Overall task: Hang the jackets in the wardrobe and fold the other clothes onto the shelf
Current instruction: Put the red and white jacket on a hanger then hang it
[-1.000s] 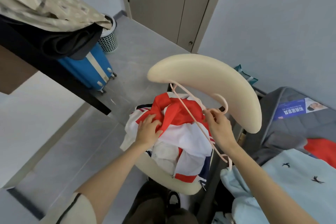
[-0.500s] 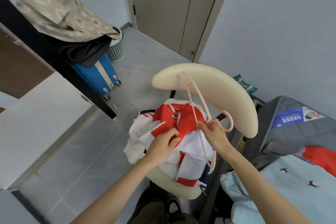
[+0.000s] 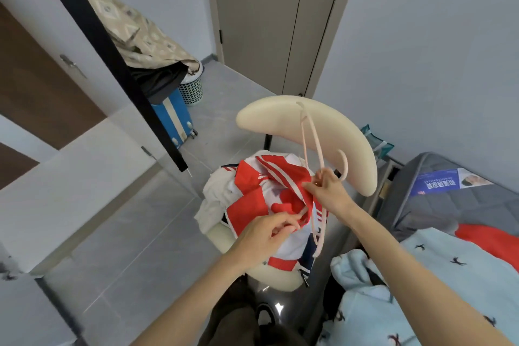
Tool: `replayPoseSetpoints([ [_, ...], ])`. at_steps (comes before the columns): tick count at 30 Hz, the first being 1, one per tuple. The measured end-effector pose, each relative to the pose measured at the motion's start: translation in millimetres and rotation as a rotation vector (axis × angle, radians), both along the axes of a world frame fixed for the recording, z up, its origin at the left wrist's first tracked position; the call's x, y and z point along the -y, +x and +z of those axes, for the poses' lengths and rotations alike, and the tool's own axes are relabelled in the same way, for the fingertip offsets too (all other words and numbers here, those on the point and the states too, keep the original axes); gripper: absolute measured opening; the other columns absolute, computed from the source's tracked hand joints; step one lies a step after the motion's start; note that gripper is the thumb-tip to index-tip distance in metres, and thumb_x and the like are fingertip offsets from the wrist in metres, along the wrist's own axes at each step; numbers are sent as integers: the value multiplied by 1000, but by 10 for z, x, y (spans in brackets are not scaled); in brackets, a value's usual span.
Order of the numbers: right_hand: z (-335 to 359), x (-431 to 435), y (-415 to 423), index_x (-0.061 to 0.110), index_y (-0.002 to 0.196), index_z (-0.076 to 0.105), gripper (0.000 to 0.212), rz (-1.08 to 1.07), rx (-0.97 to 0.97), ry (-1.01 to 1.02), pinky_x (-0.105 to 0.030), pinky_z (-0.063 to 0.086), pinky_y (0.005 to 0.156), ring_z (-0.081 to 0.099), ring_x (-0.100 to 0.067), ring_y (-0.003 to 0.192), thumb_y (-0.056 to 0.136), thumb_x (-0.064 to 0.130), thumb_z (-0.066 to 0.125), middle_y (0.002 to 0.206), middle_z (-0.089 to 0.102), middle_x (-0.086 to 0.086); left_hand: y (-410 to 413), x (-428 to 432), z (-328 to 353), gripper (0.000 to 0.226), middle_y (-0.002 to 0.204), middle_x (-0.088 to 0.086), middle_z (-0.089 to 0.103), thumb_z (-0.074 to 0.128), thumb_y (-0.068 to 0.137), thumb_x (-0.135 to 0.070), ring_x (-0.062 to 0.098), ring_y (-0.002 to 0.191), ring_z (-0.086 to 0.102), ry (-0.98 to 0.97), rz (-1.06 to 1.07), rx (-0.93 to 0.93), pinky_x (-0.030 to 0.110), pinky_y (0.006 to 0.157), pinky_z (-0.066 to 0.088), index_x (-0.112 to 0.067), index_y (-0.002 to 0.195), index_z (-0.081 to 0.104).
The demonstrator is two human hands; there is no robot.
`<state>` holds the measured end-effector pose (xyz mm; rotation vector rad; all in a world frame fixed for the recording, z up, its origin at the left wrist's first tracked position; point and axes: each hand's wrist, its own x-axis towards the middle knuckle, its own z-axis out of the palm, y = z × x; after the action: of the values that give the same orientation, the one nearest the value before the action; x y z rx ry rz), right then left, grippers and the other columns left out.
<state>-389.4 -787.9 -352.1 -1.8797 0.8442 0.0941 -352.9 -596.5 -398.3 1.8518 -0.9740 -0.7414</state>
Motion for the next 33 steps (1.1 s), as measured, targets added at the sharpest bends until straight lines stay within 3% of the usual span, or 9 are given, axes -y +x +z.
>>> replayPoseSetpoints([
  [2,257,24,-97,9,92,39,22,76,20,-121,-46,53,84,58,-29,78,97,23,55,88,55,-15,-77,-26,90,21,115,-33,59,50,99,-22,-11,108,55,-1,29,33,11,88,47,-24,113,66],
  [5,691,37,-234,0,105,44,25,116,122,-146,-46,55,87,65,-34,94,101,24,48,100,62,-20,-149,-58,241,24,125,-14,59,48,100,-18,-6,110,55,-25,140,106,18,94,47,-26,118,62],
  [10,1446,-50,-373,23,84,40,20,213,279,-153,-36,50,95,59,-24,100,103,23,41,101,51,-7,-117,-124,663,31,121,-13,53,49,99,-17,-4,98,58,-87,329,180,20,88,50,-33,126,50],
  [15,2098,-318,-342,17,78,30,29,253,473,-245,-10,40,66,40,-1,67,101,18,47,80,35,5,56,-269,1187,65,137,-20,38,64,90,-26,6,126,42,-53,213,240,32,105,40,-44,143,30],
  [19,2452,-616,-254,17,77,28,32,261,615,-234,-10,39,62,37,4,56,100,16,49,75,32,6,102,-565,1499,94,150,-19,30,70,81,-24,8,139,28,23,12,295,35,114,29,-49,149,10],
  [25,2919,-1093,-156,19,70,30,37,165,767,-110,-13,36,52,36,2,49,97,13,54,56,36,15,97,-1315,1637,123,151,-10,27,79,71,-20,9,138,22,186,3,385,37,111,33,-58,143,-13],
  [27,3064,-1266,-120,19,70,30,37,173,788,-45,-18,35,52,36,-3,51,97,13,55,56,34,14,87,-1494,1651,117,147,-12,31,80,73,-24,7,136,24,196,22,411,34,111,32,-58,144,-7],
  [30,3210,-1478,-87,19,70,30,37,158,804,-14,-22,35,55,36,-7,56,96,13,56,63,34,7,118,-1678,1651,72,142,-6,47,67,90,-14,12,132,41,32,173,339,33,111,35,-39,146,30],
  [33,3228,-1603,-72,18,70,30,38,157,796,-50,-19,38,55,37,-5,56,97,13,55,68,34,8,185,-1859,1742,33,112,-4,68,55,92,3,13,108,62,-30,264,362,24,94,46,-20,112,66],
])
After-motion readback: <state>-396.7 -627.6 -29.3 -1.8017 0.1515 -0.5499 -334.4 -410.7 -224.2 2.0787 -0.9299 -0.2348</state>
